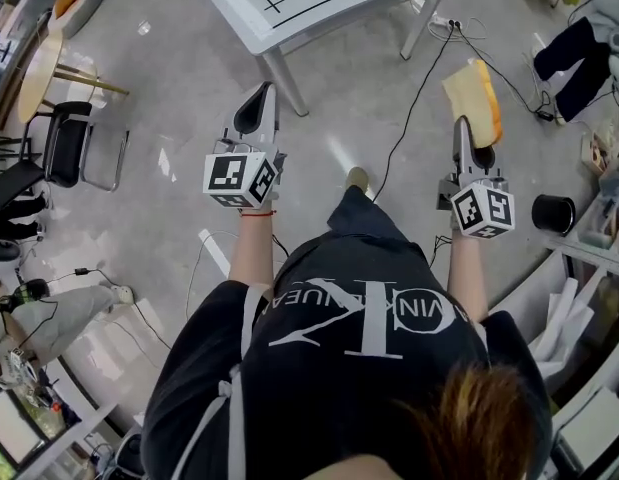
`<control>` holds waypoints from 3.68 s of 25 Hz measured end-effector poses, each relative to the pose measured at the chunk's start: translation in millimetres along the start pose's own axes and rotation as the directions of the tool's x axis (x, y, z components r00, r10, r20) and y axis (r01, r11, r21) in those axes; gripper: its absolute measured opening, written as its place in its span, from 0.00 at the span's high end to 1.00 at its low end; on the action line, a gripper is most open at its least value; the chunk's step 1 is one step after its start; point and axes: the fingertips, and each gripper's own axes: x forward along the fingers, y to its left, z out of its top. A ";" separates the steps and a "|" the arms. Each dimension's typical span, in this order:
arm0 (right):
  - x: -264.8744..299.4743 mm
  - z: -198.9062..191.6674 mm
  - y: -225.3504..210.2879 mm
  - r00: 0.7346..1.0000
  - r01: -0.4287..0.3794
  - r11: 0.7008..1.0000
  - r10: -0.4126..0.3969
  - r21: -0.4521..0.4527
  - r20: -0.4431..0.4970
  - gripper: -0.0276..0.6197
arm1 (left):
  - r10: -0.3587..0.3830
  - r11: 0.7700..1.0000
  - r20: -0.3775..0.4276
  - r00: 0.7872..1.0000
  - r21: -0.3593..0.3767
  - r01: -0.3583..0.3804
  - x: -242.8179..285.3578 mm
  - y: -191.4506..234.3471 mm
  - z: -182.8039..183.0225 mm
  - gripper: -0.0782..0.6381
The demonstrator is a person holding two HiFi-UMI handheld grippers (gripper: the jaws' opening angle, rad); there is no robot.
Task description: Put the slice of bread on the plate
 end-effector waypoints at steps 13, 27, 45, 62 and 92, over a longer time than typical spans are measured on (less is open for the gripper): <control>94.7 19.9 -38.6 1.000 -0.011 1.000 0.011 0.002 0.013 0.81 | -0.015 1.000 0.013 1.000 -0.027 0.015 110.2 26.7 11.0 0.88; 173.0 19.5 -81.0 0.999 -0.046 0.999 0.046 0.016 0.013 0.81 | -0.048 0.999 0.019 0.999 -0.005 0.048 202.0 26.6 12.5 0.88; 200.4 12.8 -96.1 0.997 -0.072 0.997 0.073 0.038 -0.021 0.81 | -0.042 0.998 0.013 0.999 -0.048 0.042 233.5 29.7 11.4 0.88; 302.8 20.0 -145.9 0.997 -0.067 0.996 0.068 0.059 -0.025 0.81 | -0.089 0.991 0.009 0.996 -0.098 0.089 361.0 51.7 8.7 0.88; 475.9 -37.5 -143.0 0.943 -0.096 0.956 0.176 0.276 -0.282 0.81 | -0.218 0.965 -0.098 0.971 -0.173 0.199 523.6 98.8 -32.6 0.88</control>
